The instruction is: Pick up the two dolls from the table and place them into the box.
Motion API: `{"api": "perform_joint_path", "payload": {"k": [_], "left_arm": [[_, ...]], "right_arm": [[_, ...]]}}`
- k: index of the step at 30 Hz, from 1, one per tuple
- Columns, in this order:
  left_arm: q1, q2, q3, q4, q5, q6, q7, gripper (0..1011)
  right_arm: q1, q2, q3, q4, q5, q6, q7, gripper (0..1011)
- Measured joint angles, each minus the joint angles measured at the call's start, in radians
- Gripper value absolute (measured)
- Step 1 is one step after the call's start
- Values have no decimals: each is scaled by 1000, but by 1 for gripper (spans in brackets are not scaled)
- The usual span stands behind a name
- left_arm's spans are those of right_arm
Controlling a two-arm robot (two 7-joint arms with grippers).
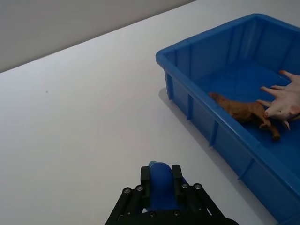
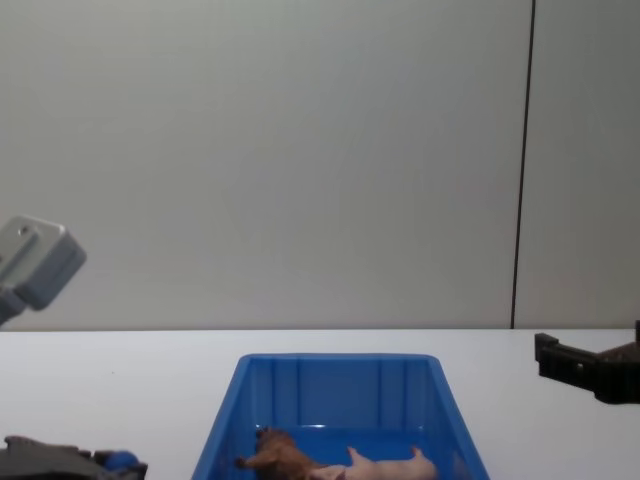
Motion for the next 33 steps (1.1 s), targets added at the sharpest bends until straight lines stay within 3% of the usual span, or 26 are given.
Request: {"api": "perform_joint_path", "payload": {"k": [13,26,28,33], "left_arm": [[-8,14,-22,-64,11,-53,-16,185],[-51,-10,-29,-104,1,-135,-115,118],[-61,-19,-26,-104,-3,-150,-143,135],[-87,-44,-18,-101,-13,-175,-201,302]], "right_arm": [[0,0,0,0,0,0,0,1001],[0,0,0,0,0,0,0,1001],[0,0,0,0,0,0,0,1001],[0,0,0,0,0,0,0,1001]]}}
